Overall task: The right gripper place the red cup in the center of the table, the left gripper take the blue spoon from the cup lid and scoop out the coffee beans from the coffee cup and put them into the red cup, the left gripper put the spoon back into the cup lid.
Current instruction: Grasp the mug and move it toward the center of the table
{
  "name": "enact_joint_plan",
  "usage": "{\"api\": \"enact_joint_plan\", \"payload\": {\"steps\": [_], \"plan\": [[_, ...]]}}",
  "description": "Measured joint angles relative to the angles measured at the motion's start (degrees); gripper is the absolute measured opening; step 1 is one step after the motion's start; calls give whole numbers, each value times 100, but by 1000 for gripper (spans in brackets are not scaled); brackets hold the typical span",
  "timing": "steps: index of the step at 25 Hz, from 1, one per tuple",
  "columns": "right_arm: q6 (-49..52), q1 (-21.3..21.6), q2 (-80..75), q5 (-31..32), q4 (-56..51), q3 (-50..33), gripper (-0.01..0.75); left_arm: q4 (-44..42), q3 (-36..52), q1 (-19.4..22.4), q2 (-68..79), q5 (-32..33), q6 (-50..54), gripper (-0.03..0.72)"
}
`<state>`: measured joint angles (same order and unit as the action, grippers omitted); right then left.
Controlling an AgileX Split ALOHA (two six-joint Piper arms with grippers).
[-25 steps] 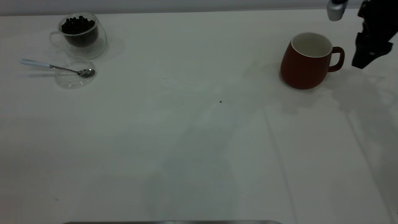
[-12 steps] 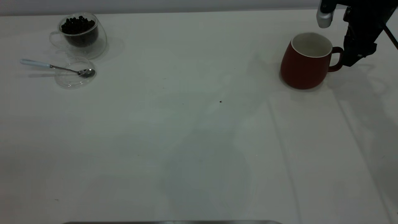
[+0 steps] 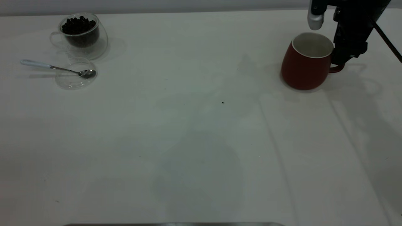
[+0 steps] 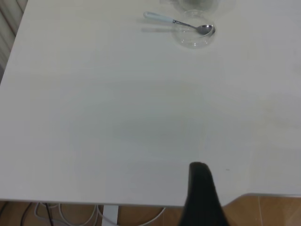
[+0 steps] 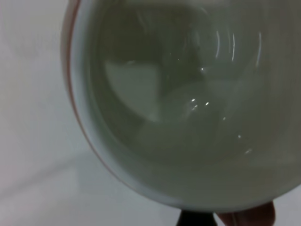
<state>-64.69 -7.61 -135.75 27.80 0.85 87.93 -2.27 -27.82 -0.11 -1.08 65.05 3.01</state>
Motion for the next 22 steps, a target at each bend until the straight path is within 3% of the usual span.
{"api": "enact_joint_plan", "payload": {"steps": [22], "plan": [[0, -594, 0, 244, -275, 0, 590, 0, 0, 0, 0, 0, 0, 588]]}}
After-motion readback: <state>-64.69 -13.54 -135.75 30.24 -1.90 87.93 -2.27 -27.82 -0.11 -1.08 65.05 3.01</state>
